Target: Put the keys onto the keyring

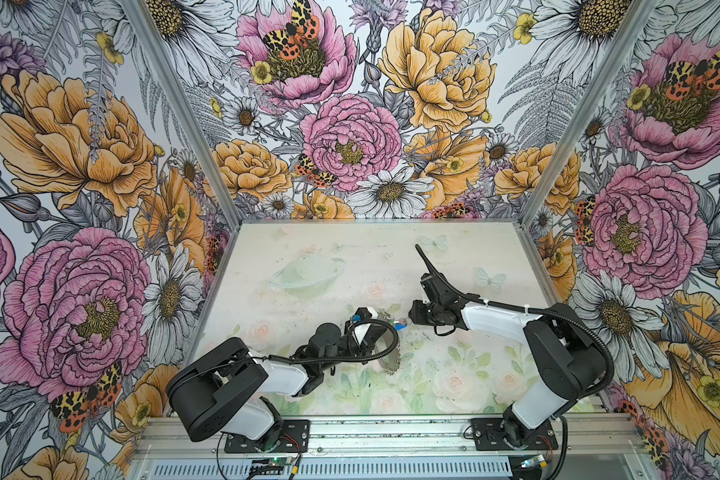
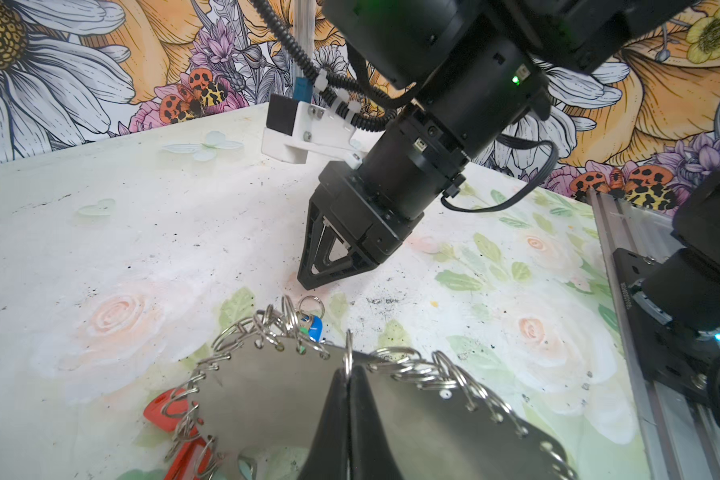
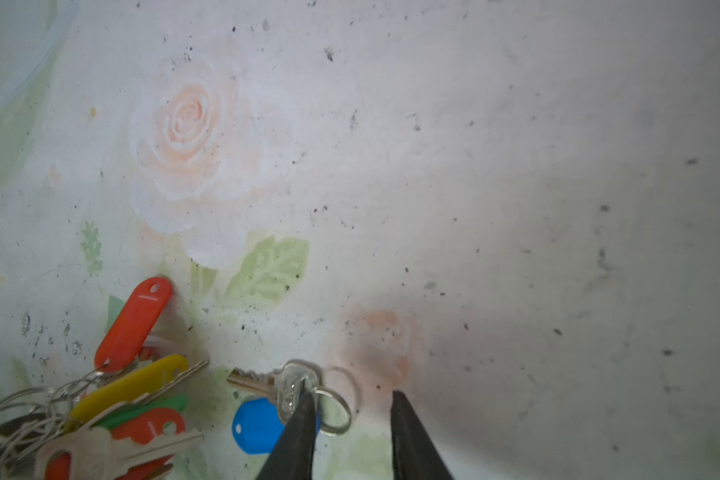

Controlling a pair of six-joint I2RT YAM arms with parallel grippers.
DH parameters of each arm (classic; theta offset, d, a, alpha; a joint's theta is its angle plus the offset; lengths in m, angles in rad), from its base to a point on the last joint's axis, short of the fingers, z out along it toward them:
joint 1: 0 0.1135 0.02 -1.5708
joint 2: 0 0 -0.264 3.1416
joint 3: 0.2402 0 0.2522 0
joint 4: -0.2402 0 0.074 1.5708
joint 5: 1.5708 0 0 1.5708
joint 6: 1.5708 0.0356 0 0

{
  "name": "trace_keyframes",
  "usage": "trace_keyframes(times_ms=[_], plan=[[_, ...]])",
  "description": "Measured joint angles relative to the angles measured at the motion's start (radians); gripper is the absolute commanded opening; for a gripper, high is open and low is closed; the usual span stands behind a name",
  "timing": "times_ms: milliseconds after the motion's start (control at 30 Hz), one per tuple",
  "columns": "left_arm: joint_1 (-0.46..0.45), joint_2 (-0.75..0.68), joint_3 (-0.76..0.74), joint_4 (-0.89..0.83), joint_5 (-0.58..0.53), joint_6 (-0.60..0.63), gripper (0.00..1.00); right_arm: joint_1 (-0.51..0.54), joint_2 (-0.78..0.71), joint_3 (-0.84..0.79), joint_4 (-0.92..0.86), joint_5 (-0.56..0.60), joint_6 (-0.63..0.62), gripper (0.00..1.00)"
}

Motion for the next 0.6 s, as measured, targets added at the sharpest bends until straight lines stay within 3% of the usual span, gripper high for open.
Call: trace_keyframes(times_ms=[233,600], plan=[[0.000,-0.010,0.000,-0.014,0.000,0.000,0.00,0.020,0.042,0.015,0.000,-0.001,-0.007,0.35],[0.000,-0.011,0.000,-0.017,0.000,0.000,0.00,0.046,0.064,0.033,0.011,-0.009,-0.006,0.27]])
